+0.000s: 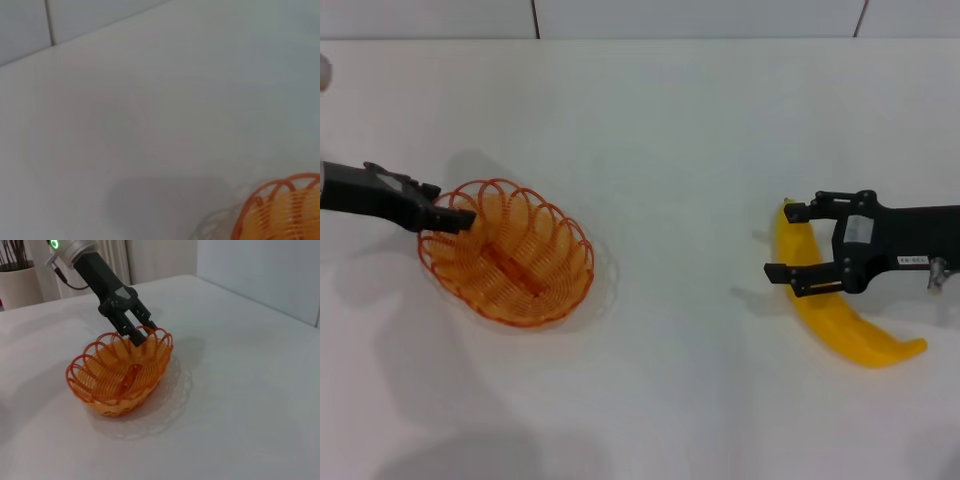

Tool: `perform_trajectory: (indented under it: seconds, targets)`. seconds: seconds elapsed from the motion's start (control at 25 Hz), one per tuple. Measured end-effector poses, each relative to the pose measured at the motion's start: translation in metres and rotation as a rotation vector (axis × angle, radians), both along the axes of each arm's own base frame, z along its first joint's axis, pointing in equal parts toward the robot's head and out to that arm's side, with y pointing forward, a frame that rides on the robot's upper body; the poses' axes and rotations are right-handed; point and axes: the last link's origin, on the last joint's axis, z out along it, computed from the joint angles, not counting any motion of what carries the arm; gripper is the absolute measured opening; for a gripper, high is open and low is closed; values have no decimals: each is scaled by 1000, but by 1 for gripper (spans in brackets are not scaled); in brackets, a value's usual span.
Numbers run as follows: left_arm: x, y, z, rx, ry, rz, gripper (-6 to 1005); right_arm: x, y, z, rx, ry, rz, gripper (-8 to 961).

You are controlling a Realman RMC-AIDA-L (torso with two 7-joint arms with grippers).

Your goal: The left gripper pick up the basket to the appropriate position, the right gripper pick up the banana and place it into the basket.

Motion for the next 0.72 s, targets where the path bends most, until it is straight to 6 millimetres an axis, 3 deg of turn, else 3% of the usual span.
perform_trajectory:
  seconds: [0.72]
  targets:
    - [0,2,-6,2,13,-8,628,1,0,-1,-6,-2,-2,891]
